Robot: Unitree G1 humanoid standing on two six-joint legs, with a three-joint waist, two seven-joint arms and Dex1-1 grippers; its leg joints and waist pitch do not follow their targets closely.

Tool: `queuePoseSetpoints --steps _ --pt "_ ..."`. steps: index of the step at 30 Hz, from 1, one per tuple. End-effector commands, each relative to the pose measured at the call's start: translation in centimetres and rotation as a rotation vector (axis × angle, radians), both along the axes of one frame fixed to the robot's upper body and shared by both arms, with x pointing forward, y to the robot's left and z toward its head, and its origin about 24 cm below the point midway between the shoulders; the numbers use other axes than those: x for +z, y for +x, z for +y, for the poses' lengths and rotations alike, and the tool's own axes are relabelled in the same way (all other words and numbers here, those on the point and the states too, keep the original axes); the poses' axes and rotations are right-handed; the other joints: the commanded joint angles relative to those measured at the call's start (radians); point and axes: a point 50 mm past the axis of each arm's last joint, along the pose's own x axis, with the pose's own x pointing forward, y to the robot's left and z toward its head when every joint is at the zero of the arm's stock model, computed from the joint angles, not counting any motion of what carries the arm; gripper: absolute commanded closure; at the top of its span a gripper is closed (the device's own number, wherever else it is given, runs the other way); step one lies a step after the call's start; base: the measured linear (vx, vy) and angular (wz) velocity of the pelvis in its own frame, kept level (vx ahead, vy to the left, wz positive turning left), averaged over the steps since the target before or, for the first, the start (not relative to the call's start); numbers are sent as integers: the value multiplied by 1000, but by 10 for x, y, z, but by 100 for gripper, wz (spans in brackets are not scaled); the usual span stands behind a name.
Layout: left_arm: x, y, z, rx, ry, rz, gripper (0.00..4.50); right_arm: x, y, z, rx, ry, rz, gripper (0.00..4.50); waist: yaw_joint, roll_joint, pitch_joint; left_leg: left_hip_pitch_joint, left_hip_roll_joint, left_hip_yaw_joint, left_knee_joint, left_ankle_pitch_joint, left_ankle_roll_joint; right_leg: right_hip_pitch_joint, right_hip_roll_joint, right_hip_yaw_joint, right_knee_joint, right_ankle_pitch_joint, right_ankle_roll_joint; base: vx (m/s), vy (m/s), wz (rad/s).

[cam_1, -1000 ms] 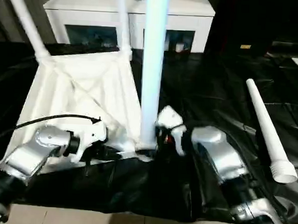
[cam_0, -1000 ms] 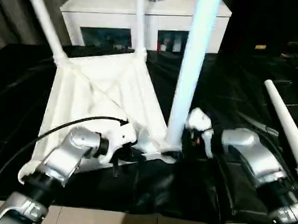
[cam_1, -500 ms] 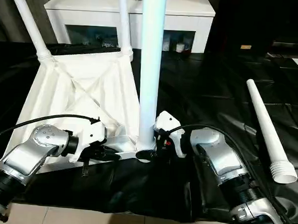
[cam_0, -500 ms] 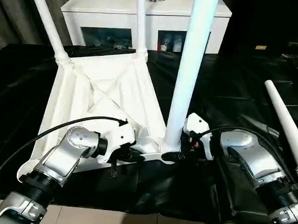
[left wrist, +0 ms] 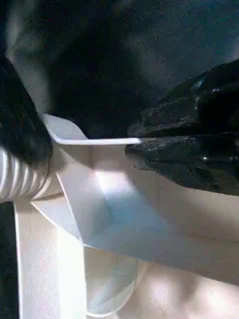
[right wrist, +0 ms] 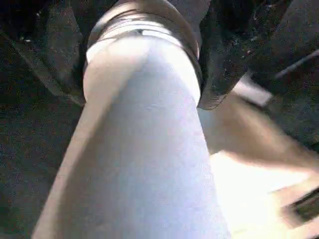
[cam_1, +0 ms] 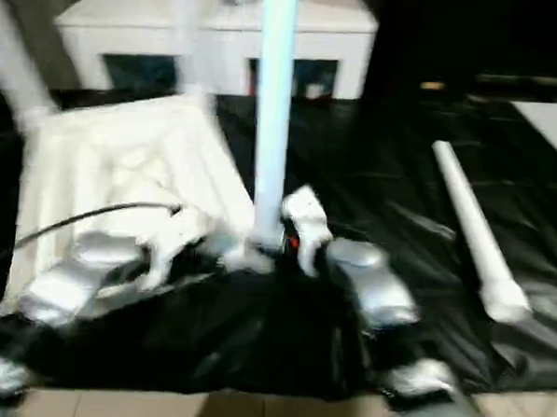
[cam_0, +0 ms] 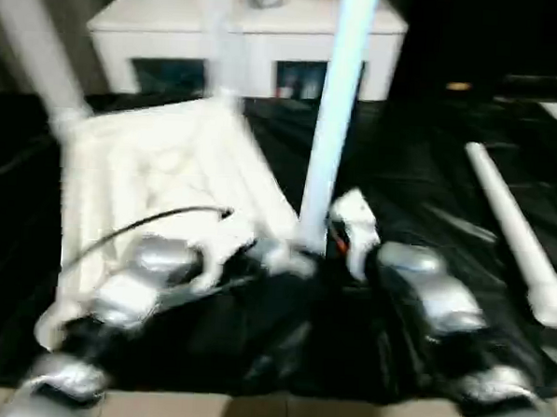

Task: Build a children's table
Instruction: Rotate leg to tighten

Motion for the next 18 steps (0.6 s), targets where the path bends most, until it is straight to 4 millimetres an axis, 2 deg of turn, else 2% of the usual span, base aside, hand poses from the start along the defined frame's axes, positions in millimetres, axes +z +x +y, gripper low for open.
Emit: queuePoseSetpoints --steps 1,3,5,6,7,8,9,11,12,13,15,17,18 --pt "5 8 -7 83 -33 -23 450 -22 -1 0 -134 -69 91 175 3 -9 -59 0 6 -7 -78 -228 -7 57 -45 31 -77 -342 -177 0 0 0" --pt "1 15 -16 205 -36 -12 450 -30 3 6 -251 -99 107 176 0 -13 -59 3 5 -3 -76 -229 0 52 -46 32 -83 -354 -177 0 0 0" --pt "-2 22 -26 299 -20 -33 450 -34 5 16 -327 -92 119 176 1 -9 -59 10 3 -2 -74 -239 1 47 -45 32 -89 -374 -178 0 0 0" --pt "-2 24 -29 329 -17 -41 450 -35 6 20 -347 -90 121 176 4 -10 -58 10 4 -4 -76 -238 1 50 -45 31 -87 -363 -178 0 0 0" --pt "-2 24 -29 329 -17 -41 450 -35 6 20 -347 -90 121 176 4 -10 -59 9 2 -4 -77 -240 3 52 -43 30 -86 -354 -176 0 0 0" --pt "-2 24 -35 330 -24 -46 450 -34 6 30 -336 -52 125 176 4 -16 -59 9 4 -3 -78 -247 13 52 -43 30 -86 -340 -175 0 0 0" --pt "-1 25 -38 330 -32 -50 450 -33 6 36 -326 -20 134 176 6 -13 -57 10 2 -4 -78 -265 21 51 -45 28 -88 -367 -174 0 0 0" --pt "0 25 -44 324 -46 -55 450 -32 6 46 -301 17 134 176 3 -16 -56 10 3 -4 -81 -281 26 50 -46 28 -91 -388 -168 0 0 0" --pt "1 25 -44 306 -50 -65 450 -30 6 49 -265 32 114 141 5 -16 -58 10 4 -6 -83 -277 29 52 -47 28 -91 -384 -165 0 0 0" --pt "2 24 -43 288 -57 -66 450 -27 7 47 -251 36 89 141 5 -17 -59 8 4 -6 -83 -271 31 55 -48 28 -90 -377 -165 0 0 0" --pt "3 22 -40 245 -61 -79 450 -22 10 43 -225 57 49 104 5 -15 -59 5 5 -7 -84 -261 39 56 -49 28 -89 -367 -166 0 0 0" --pt "3 20 -37 220 -59 -78 450 -19 13 38 -209 68 34 96 4 -16 -60 1 4 -7 -83 -255 47 60 -50 28 -87 -354 -170 0 0 0" --pt "2 15 -31 177 -53 -62 450 -16 14 29 -157 69 24 86 4 -12 -61 1 5 -8 -83 -244 51 61 -52 28 -85 -343 -176 0 0 0"
